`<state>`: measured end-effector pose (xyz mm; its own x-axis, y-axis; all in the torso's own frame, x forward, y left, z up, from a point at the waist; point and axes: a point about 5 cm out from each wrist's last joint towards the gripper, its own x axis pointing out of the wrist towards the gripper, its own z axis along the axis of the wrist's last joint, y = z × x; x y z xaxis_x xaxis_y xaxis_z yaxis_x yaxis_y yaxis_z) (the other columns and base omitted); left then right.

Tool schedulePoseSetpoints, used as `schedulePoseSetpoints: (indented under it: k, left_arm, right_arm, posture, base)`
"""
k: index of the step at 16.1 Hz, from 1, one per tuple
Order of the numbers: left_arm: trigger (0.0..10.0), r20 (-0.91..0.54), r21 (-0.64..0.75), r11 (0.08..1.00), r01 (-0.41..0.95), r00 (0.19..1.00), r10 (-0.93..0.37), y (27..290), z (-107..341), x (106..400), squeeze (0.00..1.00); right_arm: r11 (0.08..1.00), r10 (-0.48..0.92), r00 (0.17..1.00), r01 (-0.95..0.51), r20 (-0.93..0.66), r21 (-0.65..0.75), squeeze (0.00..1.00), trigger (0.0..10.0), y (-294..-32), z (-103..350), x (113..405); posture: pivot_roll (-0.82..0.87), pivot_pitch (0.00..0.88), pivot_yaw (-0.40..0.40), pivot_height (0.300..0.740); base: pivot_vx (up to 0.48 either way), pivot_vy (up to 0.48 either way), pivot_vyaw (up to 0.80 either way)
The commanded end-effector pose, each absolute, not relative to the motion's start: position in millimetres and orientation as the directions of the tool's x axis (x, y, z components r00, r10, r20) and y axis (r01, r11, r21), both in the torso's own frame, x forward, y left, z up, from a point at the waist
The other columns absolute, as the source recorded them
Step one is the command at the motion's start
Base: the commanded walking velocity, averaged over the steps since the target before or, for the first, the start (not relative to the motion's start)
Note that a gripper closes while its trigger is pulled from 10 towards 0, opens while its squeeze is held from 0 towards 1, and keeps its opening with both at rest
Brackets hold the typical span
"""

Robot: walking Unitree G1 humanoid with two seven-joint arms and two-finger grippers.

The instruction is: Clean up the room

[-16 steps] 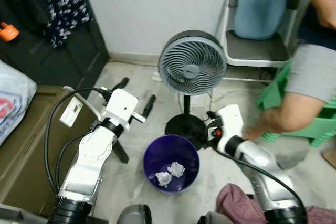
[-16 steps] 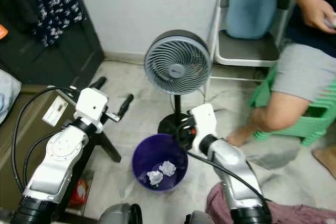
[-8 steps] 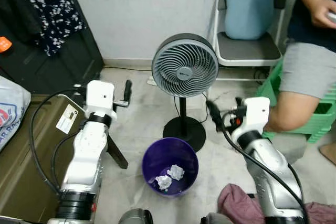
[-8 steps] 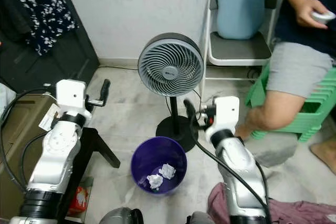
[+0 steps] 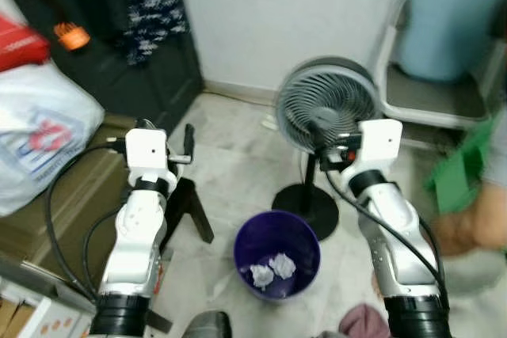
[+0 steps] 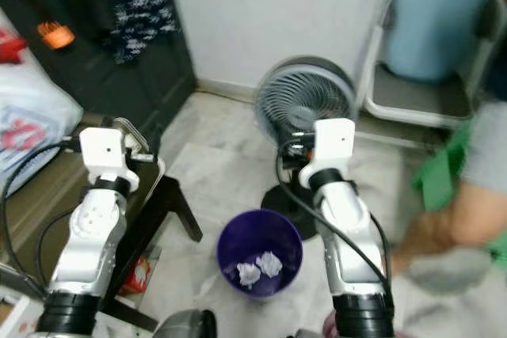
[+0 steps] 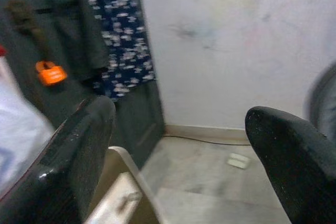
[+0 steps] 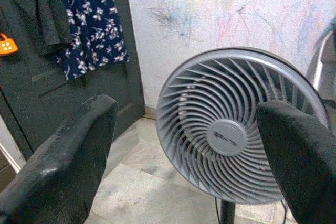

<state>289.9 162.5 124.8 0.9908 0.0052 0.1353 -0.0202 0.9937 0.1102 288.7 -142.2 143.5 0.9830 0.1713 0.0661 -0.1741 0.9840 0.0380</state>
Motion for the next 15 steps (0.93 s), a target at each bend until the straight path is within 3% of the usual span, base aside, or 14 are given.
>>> schedulePoseSetpoints:
  k: [1, 15]
  left_arm:
    - [10.0, 0.144, 0.119, 0.991, -0.064, 0.989, 0.047, 173.3, 126.3, 287.9, 0.0]
    - [10.0, 0.139, 0.156, 0.98, -0.125, 0.985, 0.103, 181.8, 124.8, 293.0, 0.0]
  right_arm:
    - [0.976, 0.208, 0.976, -0.211, 0.063, 0.049, 0.0, 10.0, -133.8, 144.8, 292.7]
    - [0.977, 0.201, 0.977, -0.205, 0.072, 0.051, 0.0, 10.0, -132.0, 145.5, 297.9]
  posture:
    - [-0.14, 0.0, 0.05, 0.74]
    - [-0.15, 0.0, 0.063, 0.74]
  base:
    - [0.0, 0.0, 0.8]
    - [0.0, 0.0, 0.8]
